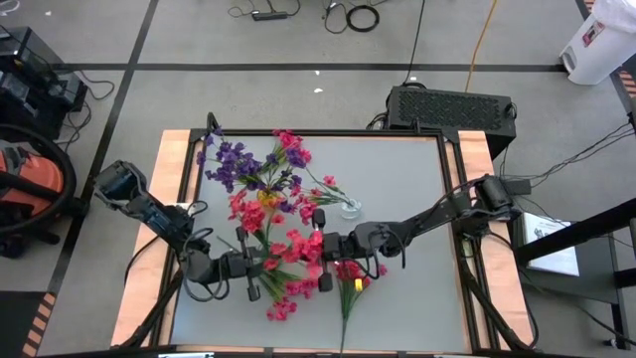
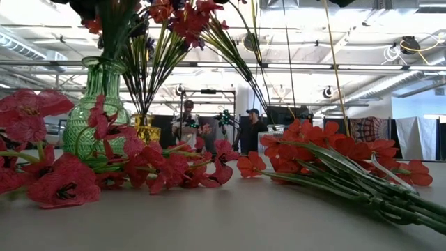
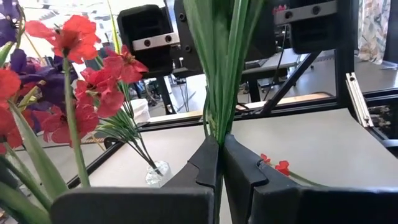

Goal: Sort flowers into vase by color
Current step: Put the left orange flowers into the green vase

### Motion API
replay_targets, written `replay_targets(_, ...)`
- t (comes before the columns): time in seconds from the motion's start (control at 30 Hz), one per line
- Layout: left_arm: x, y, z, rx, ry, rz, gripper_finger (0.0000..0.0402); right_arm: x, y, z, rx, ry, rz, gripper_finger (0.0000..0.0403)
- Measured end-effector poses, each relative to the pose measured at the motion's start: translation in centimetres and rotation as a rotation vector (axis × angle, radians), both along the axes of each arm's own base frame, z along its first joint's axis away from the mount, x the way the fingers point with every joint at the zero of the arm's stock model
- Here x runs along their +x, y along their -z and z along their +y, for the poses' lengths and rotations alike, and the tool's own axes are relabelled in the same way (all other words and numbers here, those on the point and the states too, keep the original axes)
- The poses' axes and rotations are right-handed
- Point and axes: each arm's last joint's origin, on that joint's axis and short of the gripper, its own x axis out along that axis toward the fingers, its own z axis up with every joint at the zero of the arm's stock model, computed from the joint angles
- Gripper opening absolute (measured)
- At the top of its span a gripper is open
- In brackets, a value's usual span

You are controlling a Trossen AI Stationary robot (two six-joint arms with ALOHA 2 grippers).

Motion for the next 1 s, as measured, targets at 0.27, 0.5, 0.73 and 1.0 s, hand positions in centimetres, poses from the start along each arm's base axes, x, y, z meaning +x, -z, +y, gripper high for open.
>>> replay_targets(0.27, -0.4, 0.0, -0.3, -0.008, -0.038, 0.000, 0.0078, 0.0, -0.2, -0.2, -0.007, 0.007, 0.001, 0.0003)
replay_targets(0.5, -0.4, -0.1, -0.3, 0.018, -0.042, 0.005, 0.0112, 0.0, -0.1, -0.3, -0.005, 0.007, 0.005, 0.0002)
replay_targets(0.73, -0.1, -0.9, -0.5, 0.072, -0.054, 0.000, 0.0114, 0.0, -0.1, -0.3, -0.006, 0.007, 0.005, 0.0001)
replay_targets(1.0, 0.2, -1.6, -0.8, 0.099, -0.058, -0.008, 0.0114, 0.1, -0.3, -0.5, -0.017, 0.016, -0.019, 0.0000)
